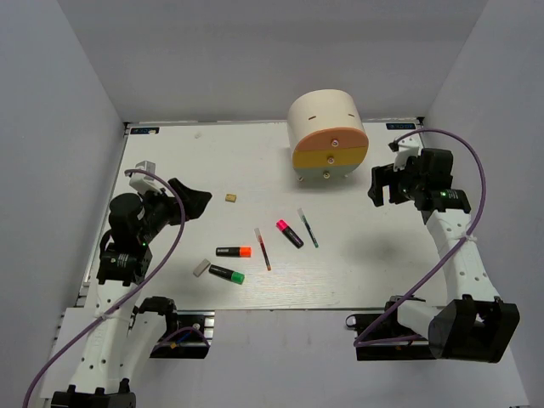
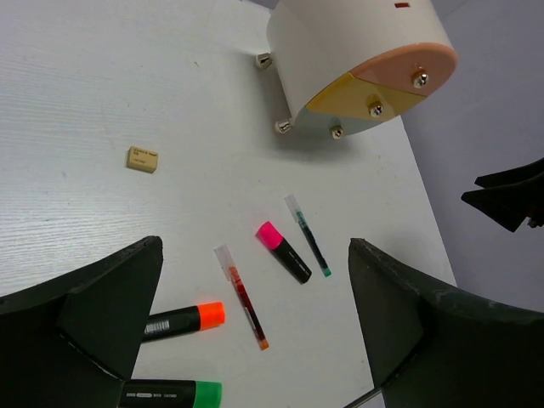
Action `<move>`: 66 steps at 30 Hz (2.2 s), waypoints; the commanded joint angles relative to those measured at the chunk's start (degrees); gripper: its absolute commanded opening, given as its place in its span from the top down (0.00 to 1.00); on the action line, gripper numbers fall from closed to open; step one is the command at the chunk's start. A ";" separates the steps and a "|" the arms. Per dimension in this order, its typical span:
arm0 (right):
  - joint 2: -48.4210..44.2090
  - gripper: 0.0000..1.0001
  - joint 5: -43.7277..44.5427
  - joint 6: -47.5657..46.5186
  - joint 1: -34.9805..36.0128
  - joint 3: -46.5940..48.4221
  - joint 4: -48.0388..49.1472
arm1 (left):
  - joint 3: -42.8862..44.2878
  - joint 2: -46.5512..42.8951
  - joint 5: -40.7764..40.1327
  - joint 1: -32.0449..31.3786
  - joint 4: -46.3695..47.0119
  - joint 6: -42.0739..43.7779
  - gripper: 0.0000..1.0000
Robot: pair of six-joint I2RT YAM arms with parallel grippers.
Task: Sort the stationery into containers
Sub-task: Open the drawer in the storage box.
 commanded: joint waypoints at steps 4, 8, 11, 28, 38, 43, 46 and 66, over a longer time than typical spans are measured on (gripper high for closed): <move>0.61 0.10 -4.85 -12.79 -0.63 1.95 -7.24 | -0.25 0.71 1.57 0.12 -0.63 1.12 0.00; 2.02 0.10 -2.59 -16.58 -0.90 3.09 -9.88 | -0.86 1.23 2.09 0.12 -0.01 1.12 0.14; 2.29 0.10 -0.55 -17.90 -0.90 3.27 -10.84 | -0.86 2.64 2.62 0.12 0.51 1.64 0.54; 7.64 0.61 -28.06 3.35 0.86 5.11 7.84 | -5.70 9.15 4.11 0.12 1.92 3.66 0.10; 23.11 0.33 -18.59 17.59 7.36 18.09 18.24 | -6.23 9.67 4.11 0.12 2.45 2.61 0.09; 30.14 0.35 -13.39 19.89 8.86 23.91 19.74 | -5.70 10.20 4.11 0.12 2.45 2.61 0.09; 32.51 0.41 -12.16 20.85 9.12 26.64 20.26 | -5.70 10.20 4.11 0.12 1.93 2.61 0.09; 32.61 0.70 -0.30 35.53 12.90 26.03 22.47 | -5.17 12.05 3.59 0.12 4.21 1.56 0.09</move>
